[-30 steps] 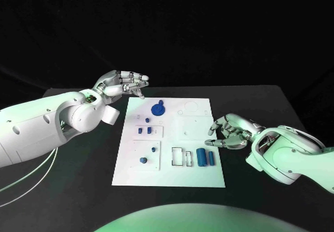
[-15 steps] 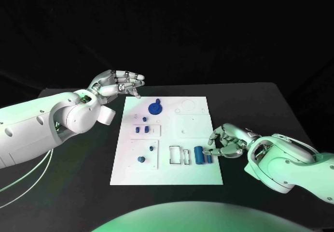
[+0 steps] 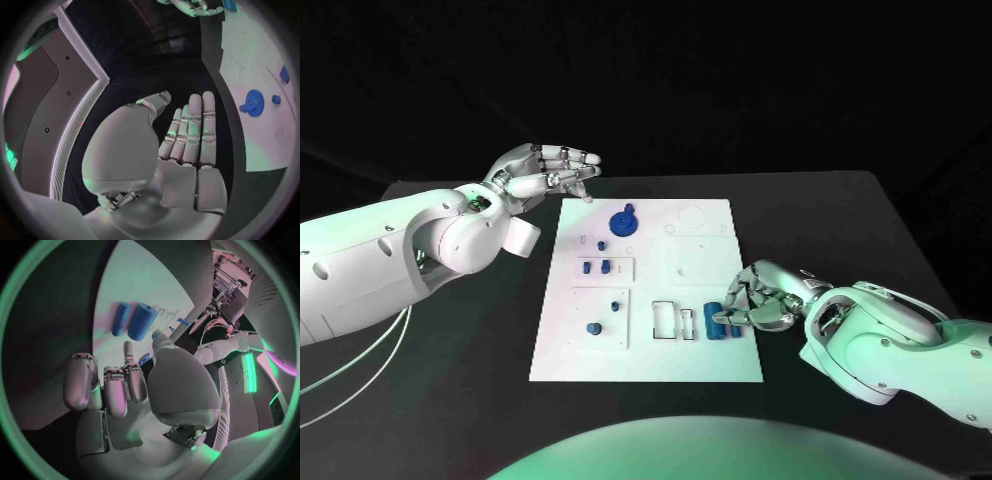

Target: Assemble the parts on the task board

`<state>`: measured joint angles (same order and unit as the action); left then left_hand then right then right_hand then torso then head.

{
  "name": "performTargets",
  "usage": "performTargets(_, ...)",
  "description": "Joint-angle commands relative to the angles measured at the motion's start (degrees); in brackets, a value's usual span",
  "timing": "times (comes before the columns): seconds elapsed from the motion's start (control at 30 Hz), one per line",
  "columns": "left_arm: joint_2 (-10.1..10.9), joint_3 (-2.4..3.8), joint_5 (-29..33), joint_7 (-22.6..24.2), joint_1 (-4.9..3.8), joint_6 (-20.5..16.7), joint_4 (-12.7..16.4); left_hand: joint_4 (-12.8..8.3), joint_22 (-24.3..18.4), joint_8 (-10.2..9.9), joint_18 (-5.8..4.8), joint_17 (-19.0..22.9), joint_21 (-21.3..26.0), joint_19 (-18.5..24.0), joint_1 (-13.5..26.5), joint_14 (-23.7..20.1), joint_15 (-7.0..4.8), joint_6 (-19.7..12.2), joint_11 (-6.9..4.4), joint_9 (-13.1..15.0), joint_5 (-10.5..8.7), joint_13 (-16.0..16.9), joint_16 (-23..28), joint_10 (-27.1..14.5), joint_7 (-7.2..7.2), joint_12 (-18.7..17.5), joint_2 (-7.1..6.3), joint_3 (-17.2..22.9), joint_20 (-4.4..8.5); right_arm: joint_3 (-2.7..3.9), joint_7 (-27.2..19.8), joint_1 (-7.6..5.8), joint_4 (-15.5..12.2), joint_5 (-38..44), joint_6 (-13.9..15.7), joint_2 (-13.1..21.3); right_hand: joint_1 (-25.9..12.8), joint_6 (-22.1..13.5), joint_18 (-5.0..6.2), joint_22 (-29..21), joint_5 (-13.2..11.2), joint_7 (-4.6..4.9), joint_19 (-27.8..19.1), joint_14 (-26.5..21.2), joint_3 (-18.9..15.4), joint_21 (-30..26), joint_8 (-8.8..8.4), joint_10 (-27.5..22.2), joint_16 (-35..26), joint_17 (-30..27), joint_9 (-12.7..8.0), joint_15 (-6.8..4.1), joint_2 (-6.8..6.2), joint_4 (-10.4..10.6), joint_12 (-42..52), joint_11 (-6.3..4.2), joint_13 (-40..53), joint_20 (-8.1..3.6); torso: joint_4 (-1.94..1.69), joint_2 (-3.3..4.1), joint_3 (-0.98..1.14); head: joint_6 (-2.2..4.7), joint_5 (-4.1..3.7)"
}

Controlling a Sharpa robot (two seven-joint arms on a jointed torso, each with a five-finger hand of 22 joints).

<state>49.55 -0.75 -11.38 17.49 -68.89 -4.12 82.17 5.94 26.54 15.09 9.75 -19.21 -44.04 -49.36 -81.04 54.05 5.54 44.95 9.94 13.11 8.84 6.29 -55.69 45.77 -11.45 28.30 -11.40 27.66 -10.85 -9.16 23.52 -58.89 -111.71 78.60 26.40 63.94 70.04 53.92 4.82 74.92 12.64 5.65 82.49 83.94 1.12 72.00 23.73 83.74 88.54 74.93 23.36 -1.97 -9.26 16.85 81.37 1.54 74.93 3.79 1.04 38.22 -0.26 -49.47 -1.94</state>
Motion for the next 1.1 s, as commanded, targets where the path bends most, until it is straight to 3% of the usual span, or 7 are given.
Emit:
performTargets(0.03, -0.05, 0.03, 0.09, 0.23, 0.0, 0.51, 0.1, -0.02, -0.05, 0.21, 0.72, -0.08, 0.21, -0.31, 0.21, -0.4, 0.05, -0.43, 0.0, 0.06, -0.15, 0.07, -0.25, -0.35, -2.2, 0.21, 0.36, -0.42, 0.02, -0.02, 0.83, 0.38, 0.28, 1.52, -1.6, -0.63, -0.28, 0.42, -0.85, 4.52, 0.17, 0.02, 0.28, 5.23, -0.29, 0.32, 0.41, 0.23, 0.21, 10.9, 0.06, -0.52, 0.63, 0.02, 0.03, -0.27, 5.82, -0.1, -0.01, 0.01, 0.05, -0.04, 0.06)
performTargets(0.5, 0.13, 0.03, 0.09, -0.06, 0.0, 0.77, 0.24, 0.04, -0.13, 0.39, 0.72, -0.08, 0.33, -0.35, 0.22, -0.45, 0.06, -0.55, 0.01, 0.1, -0.15, 0.1, -0.29, -0.52, -2.22, 0.44, 0.37, -0.5, 0.01, -0.01, 2.04, 1.12, 2.16, 3.07, -4.17, -3.74, -1.27, 1.01, -0.8, 4.43, -0.15, -0.2, 0.16, 5.17, -1.25, 0.02, 0.53, 0.16, 0.13, 10.67, 0.02, -0.7, 1.2, 0.03, -0.22, -0.46, 5.69, -0.25, -0.03, 0.03, -0.03, -0.15, 0.47)
performTargets(0.77, 0.2, 0.03, 0.09, -0.13, 0.0, 0.84, 0.34, 0.06, -0.15, 0.42, 0.71, -0.08, 0.35, -0.35, 0.22, -0.47, 0.07, -0.58, 0.02, 0.11, -0.15, 0.1, -0.29, -0.58, -2.22, 0.48, 0.37, -0.52, 0.0, 0.0, 3.5, 1.32, 3.11, 3.62, -5.28, -5.18, -1.74, 1.43, -0.79, 4.45, 1.19, -0.38, 0.11, 5.15, -2.69, -0.12, 0.65, 0.1, 0.1, 10.61, 0.0, -0.85, 1.8, -0.06, -0.43, -0.63, 5.62, -0.39, -0.07, 0.01, -0.03, -0.36, 0.6)
performTargets(1.1, 0.21, 0.03, 0.09, -0.21, 0.0, 0.95, 0.37, 0.06, -0.16, 0.44, 0.72, -0.08, 0.37, -0.36, 0.22, -0.47, 0.07, -0.6, 0.02, 0.11, -0.15, 0.1, -0.3, -0.62, -2.22, 0.5, 0.37, -0.53, 0.0, 0.0, 4.45, 1.54, 3.26, 4.02, -5.71, -6.48, 2.68, 1.96, -0.84, 4.7, 3.48, -0.66, 0.21, 5.2, -3.03, -0.06, 0.83, 0.22, 0.15, 10.82, -0.1, -1.09, 2.49, -0.37, -0.53, -0.9, 5.83, -0.64, -0.03, 0.0, -0.02, -0.41, 0.47)
